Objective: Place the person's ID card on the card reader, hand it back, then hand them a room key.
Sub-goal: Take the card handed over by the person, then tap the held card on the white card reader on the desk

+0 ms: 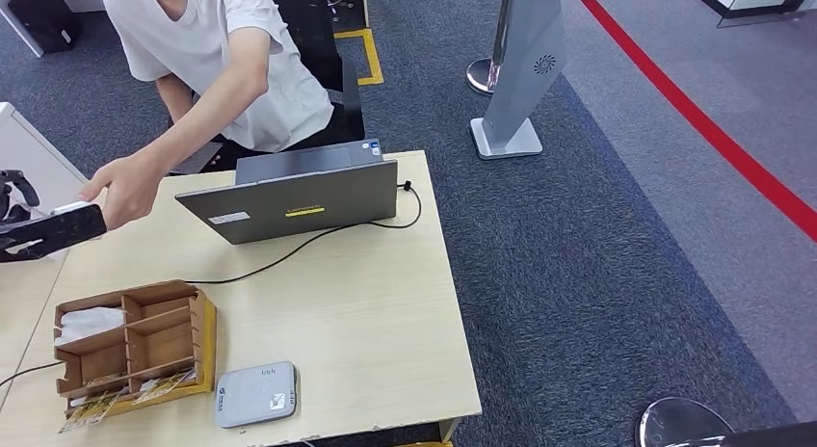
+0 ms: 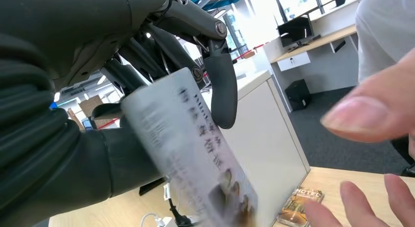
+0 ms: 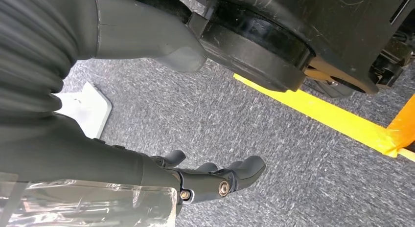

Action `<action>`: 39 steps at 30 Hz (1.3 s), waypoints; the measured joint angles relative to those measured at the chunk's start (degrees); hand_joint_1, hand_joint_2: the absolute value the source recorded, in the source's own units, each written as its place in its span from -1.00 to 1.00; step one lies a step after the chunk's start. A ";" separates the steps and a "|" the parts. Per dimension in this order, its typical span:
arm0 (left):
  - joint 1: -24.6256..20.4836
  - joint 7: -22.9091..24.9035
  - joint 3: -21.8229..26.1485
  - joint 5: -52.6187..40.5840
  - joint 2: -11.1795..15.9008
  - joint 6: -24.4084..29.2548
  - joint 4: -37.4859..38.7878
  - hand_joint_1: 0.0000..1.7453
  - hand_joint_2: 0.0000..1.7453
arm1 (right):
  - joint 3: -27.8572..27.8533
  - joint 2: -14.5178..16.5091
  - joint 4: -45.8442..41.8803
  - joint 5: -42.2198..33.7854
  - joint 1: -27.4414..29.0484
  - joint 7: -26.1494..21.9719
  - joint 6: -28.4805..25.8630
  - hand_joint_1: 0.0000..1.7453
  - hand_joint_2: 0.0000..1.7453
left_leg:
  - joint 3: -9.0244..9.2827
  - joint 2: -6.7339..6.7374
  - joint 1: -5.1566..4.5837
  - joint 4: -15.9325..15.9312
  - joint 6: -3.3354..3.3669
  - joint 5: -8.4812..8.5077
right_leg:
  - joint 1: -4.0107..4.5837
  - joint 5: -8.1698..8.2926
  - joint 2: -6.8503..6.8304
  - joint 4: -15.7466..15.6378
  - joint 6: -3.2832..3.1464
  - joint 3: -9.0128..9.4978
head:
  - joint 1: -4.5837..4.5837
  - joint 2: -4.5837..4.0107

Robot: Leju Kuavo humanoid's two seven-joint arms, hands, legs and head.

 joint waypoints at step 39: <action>16.02 -2.90 3.15 -21.65 -10.82 16.31 -19.70 1.00 1.00 | -1.39 -0.04 -1.50 3.27 2.54 0.53 -0.02 -1.00 1.00 | -0.01 0.00 -0.03 0.01 0.02 -0.02 | -0.02 0.00 -0.01 -0.05 0.00 -0.01 | 0.02 0.00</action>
